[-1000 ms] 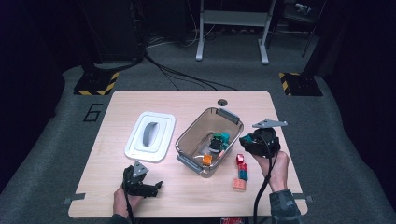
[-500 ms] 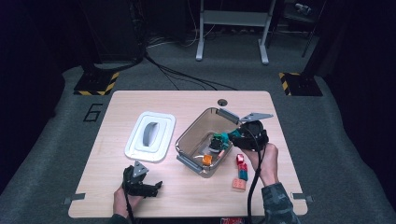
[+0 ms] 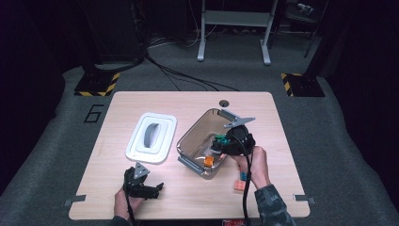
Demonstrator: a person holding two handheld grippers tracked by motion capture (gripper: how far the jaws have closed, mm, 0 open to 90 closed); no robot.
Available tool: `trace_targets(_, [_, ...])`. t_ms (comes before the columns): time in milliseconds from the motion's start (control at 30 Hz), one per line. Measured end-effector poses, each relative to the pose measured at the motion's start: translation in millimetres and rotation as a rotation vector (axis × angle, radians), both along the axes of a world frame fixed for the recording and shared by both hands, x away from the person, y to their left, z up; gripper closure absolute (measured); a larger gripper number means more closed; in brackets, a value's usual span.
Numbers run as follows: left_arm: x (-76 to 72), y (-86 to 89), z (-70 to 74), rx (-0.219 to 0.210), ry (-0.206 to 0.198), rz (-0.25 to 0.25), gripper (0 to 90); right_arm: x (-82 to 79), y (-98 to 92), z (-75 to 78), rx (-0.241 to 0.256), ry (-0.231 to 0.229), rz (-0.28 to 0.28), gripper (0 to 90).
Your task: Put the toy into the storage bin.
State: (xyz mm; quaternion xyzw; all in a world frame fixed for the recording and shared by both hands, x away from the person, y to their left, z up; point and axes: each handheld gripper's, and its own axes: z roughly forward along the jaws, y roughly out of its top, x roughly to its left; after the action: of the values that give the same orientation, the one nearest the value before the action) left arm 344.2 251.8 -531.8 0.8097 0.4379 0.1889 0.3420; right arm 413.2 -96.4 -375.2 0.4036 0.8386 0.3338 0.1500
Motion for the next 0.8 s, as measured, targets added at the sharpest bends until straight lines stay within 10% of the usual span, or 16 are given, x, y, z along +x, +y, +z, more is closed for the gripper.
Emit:
trace_targets(600, [0.0,0.0,0.0,0.0,0.0,0.0,1.0,-3.4,4.1,-9.9,-0.025,0.043,0.047,58.2])
trace_targets(800, [0.0,0.0,0.0,0.0,0.0,0.0,1.0,-4.5,2.2,-8.1,-0.013,0.052,0.055,42.4])
